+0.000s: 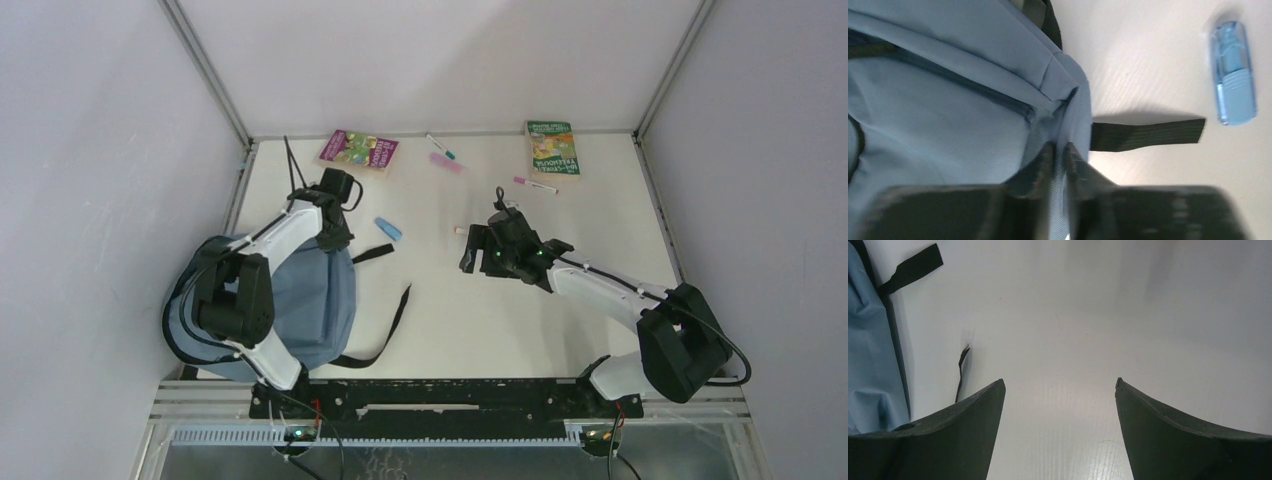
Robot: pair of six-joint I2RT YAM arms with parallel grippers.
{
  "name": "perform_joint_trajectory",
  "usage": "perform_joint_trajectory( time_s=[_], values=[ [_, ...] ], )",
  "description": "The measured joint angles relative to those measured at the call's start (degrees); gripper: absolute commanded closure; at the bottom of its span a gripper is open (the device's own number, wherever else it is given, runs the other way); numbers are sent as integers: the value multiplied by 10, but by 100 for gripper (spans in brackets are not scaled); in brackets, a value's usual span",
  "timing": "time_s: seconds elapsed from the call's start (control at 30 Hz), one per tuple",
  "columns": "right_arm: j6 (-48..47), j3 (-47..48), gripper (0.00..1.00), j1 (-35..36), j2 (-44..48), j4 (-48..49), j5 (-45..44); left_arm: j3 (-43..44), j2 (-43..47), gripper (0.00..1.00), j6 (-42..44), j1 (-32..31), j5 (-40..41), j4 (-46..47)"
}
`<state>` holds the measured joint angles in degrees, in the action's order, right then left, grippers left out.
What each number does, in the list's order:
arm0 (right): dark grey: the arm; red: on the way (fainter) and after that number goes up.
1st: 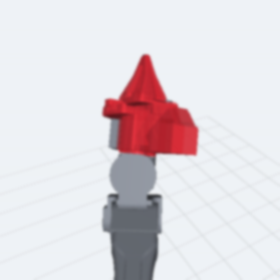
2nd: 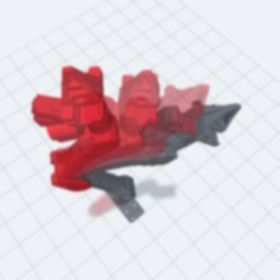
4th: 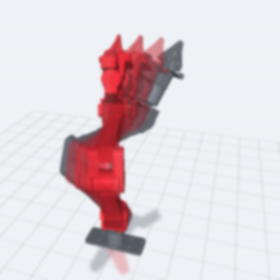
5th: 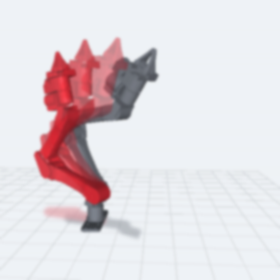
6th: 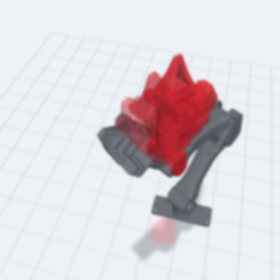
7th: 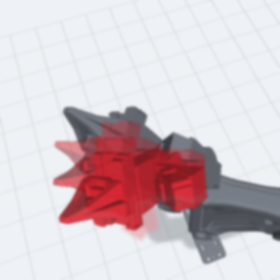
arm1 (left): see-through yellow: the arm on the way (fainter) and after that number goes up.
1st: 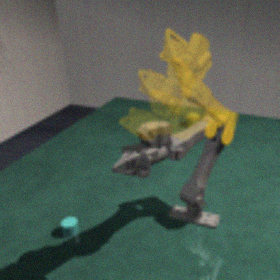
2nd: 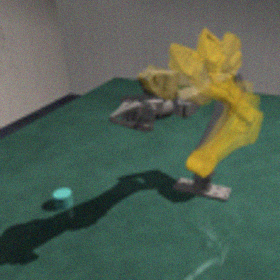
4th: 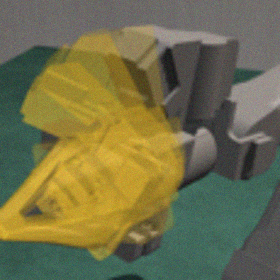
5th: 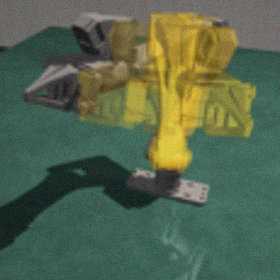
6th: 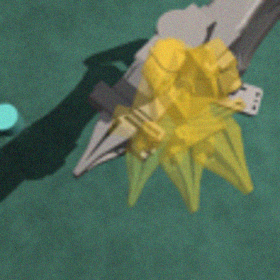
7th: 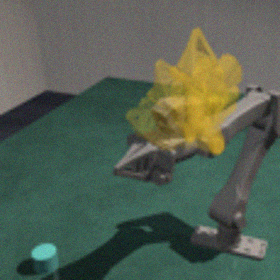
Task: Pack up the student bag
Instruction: Adjust the student bag at the corner of the board.
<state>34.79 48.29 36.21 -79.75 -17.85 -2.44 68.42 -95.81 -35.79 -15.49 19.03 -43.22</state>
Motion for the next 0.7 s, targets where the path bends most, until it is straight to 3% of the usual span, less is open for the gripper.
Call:
perform_joint_trajectory(
  time_s=[0.07, 0.33, 0.53, 0.7],
  values=[
    [0, 0, 11, 0, 0, 0, -3, -2, 0, 100, 0, -3, -6, 8],
    [0, 0, 12, 0, 0, 0, -5, 9, 1, 100, -3, -1, -36, 9],
    [0, 0, 12, 0, 5, -8, -12, 140, -34, 100, -24, 50, -44, -23],
    [1, -5, 12, 1, 35, -22, -31, 176, -37, 100, -65, 93, -39, -23]
  ],
)
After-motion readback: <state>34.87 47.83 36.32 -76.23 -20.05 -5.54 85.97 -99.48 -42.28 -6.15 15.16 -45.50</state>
